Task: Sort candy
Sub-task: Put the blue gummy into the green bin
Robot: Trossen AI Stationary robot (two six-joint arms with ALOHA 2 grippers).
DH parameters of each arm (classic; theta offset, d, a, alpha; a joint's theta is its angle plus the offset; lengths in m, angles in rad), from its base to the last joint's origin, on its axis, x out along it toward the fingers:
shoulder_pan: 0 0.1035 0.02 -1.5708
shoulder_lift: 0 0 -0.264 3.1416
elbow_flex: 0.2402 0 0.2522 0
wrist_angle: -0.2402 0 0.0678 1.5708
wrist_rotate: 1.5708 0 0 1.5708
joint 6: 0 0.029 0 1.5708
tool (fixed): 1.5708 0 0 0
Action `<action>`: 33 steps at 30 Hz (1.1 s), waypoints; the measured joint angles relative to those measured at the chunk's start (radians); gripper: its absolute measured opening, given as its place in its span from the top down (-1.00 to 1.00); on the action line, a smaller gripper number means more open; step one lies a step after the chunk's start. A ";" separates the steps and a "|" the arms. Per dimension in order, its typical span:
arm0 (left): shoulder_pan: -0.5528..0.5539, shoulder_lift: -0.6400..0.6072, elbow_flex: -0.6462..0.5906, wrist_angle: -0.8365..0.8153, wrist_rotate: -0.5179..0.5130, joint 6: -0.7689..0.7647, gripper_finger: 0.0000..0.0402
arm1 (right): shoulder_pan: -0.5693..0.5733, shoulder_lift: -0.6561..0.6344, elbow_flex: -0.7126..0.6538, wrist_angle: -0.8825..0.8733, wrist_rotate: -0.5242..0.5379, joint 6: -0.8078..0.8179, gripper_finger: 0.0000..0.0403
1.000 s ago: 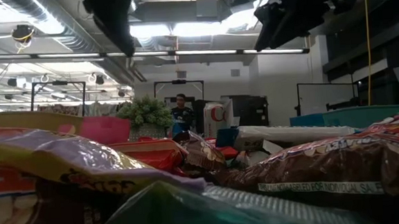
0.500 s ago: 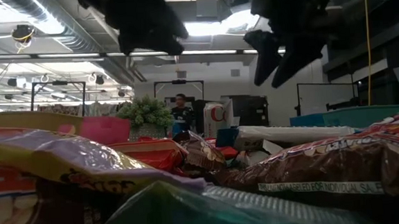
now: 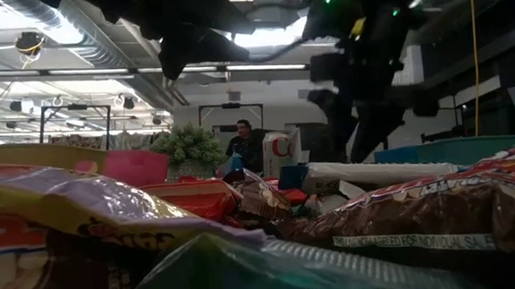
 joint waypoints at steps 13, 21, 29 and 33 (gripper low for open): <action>0.000 0.000 0.000 -0.001 -0.001 0.002 0.16 | -0.017 0.125 0.000 0.053 -0.044 -0.096 0.06; 0.000 0.000 0.000 -0.002 -0.005 0.001 0.16 | -0.017 0.145 0.003 0.056 -0.054 -0.100 0.06; 0.000 0.000 0.000 -0.002 -0.005 0.001 0.16 | -0.017 0.147 0.003 0.047 -0.068 -0.100 0.13; 0.000 0.000 0.000 -0.002 -0.005 0.001 0.16 | -0.017 0.148 0.003 0.041 -0.070 -0.100 0.30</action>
